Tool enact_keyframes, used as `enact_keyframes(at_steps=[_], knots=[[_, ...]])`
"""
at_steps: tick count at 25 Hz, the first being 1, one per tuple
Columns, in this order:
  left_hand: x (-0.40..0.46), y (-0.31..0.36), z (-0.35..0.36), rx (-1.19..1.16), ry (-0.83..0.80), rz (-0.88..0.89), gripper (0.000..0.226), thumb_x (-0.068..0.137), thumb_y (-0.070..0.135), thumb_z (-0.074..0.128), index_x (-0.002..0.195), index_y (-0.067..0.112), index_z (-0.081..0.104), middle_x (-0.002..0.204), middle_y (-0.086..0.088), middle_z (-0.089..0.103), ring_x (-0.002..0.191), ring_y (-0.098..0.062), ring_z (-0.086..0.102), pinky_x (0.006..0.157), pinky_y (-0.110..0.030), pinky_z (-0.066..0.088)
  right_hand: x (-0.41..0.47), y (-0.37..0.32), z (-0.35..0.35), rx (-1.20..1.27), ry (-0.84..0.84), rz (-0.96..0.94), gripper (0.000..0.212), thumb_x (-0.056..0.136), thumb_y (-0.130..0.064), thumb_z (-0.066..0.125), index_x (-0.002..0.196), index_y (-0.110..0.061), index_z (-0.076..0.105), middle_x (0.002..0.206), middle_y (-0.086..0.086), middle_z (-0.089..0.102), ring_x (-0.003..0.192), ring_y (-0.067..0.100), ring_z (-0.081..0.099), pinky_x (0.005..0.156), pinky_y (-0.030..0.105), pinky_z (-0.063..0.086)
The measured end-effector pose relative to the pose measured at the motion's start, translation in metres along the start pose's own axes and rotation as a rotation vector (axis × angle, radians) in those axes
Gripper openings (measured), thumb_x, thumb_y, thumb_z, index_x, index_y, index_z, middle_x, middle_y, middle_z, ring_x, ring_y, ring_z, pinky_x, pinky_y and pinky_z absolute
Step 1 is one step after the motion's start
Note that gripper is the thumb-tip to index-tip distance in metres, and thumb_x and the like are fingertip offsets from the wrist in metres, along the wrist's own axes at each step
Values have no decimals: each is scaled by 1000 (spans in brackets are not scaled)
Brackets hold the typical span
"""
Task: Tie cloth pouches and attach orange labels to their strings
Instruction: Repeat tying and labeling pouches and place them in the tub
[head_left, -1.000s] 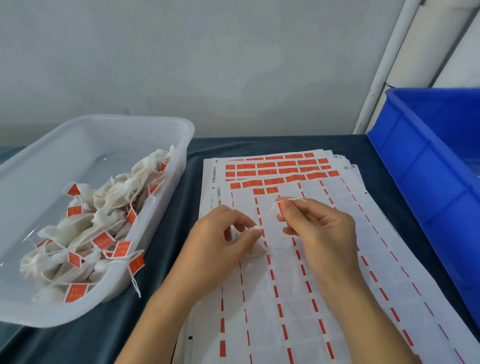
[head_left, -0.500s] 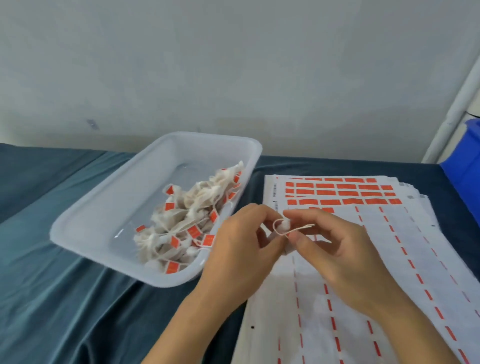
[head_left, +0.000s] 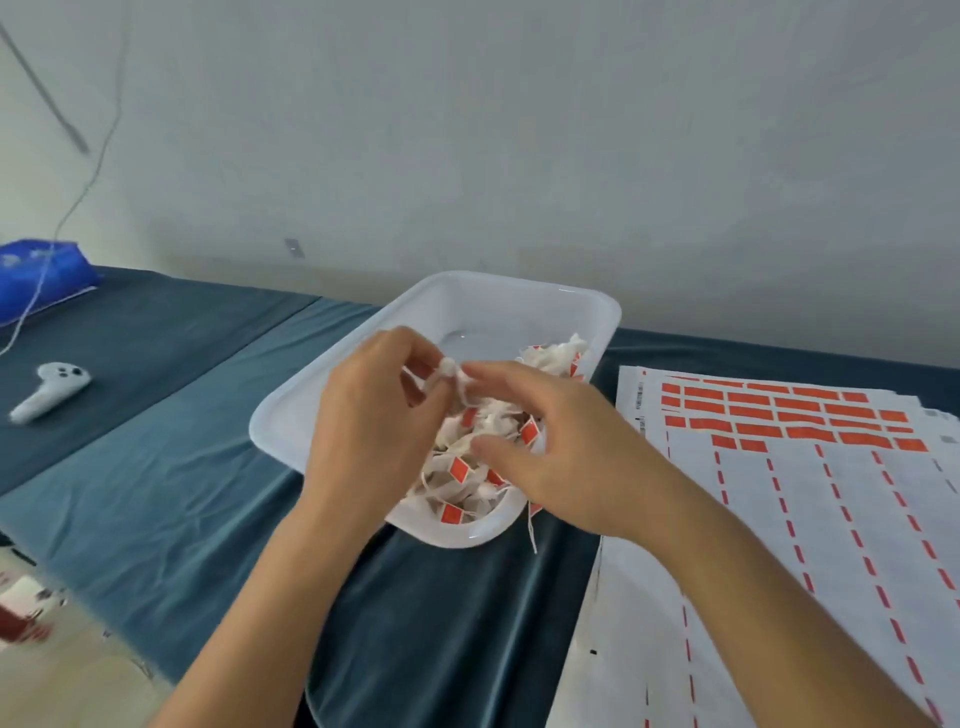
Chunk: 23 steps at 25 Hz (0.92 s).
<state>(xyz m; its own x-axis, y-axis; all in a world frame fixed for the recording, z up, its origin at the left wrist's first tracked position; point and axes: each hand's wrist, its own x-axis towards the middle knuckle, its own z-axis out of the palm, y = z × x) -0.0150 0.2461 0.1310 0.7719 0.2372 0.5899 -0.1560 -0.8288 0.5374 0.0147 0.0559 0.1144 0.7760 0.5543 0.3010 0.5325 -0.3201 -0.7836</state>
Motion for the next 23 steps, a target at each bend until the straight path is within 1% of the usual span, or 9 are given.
enact_keyframes(at_steps=[3, 5, 7, 9, 11, 14, 18, 20, 23], knots=[[1, -26, 2, 110, 4, -60, 15, 94, 20, 70, 89, 29, 59, 88, 14, 62, 78, -3, 60, 69, -29, 51, 13, 6, 17, -85, -55, 29, 64, 95, -41, 65, 149, -54, 32, 144, -27, 54, 122, -2, 58, 96, 19, 46], [-4, -32, 12, 184, -133, -82, 12, 93, 18, 68, 92, 25, 58, 89, 12, 60, 77, -7, 59, 71, -34, 50, 13, 13, 23, -168, -63, 50, 66, 96, -39, 64, 150, -52, 30, 146, -24, 53, 124, 4, 58, 101, 31, 50], [-11, -30, 19, 236, -316, -89, 5, 93, 24, 61, 94, 26, 57, 85, 12, 61, 75, -11, 59, 69, -35, 51, 9, 20, 26, -233, -45, 45, 64, 96, -39, 63, 149, -53, 31, 147, -22, 51, 128, 7, 55, 102, 32, 50], [-13, -23, 19, 264, -408, -80, 8, 93, 32, 55, 100, 30, 58, 86, 14, 62, 76, -8, 60, 65, -32, 49, 3, 24, 27, -251, -19, 24, 60, 96, -39, 63, 146, -55, 32, 146, -23, 51, 128, 7, 56, 98, 28, 49], [-12, -13, 15, 399, -394, -11, 17, 93, 40, 52, 108, 35, 58, 94, 15, 62, 85, -12, 60, 67, -34, 44, -1, 23, 25, -239, 0, 4, 56, 98, -39, 62, 145, -55, 35, 145, -25, 50, 128, 5, 55, 100, 31, 52], [-8, 11, 11, 593, -242, 107, 21, 94, 43, 55, 110, 31, 64, 96, 6, 56, 94, -23, 55, 75, -41, 43, -10, 16, 13, -244, 51, -6, 58, 98, -39, 62, 146, -56, 33, 148, -26, 47, 131, 4, 53, 105, 34, 50], [-20, 56, 28, 299, -178, 185, 8, 90, 29, 58, 92, 22, 62, 81, 9, 52, 79, -19, 50, 63, -37, 37, -40, 10, -20, -288, 153, 17, 59, 99, -36, 59, 149, -53, 32, 143, -23, 53, 128, 4, 54, 103, 26, 48], [-36, 79, 54, 143, -238, 208, 7, 90, 25, 57, 83, 24, 55, 77, 13, 53, 75, -13, 50, 59, -33, 38, -69, 14, -37, -314, 201, 69, 52, 100, -33, 55, 147, -48, 38, 135, -22, 59, 121, 3, 57, 99, 22, 50], [-65, 111, 104, -27, -415, 219, 9, 90, 28, 55, 83, 32, 52, 78, 18, 56, 73, -5, 53, 59, -25, 40, -120, 32, -58, -431, 254, 262, 47, 101, -39, 55, 144, -47, 38, 133, -21, 61, 115, 7, 61, 97, 17, 46]])
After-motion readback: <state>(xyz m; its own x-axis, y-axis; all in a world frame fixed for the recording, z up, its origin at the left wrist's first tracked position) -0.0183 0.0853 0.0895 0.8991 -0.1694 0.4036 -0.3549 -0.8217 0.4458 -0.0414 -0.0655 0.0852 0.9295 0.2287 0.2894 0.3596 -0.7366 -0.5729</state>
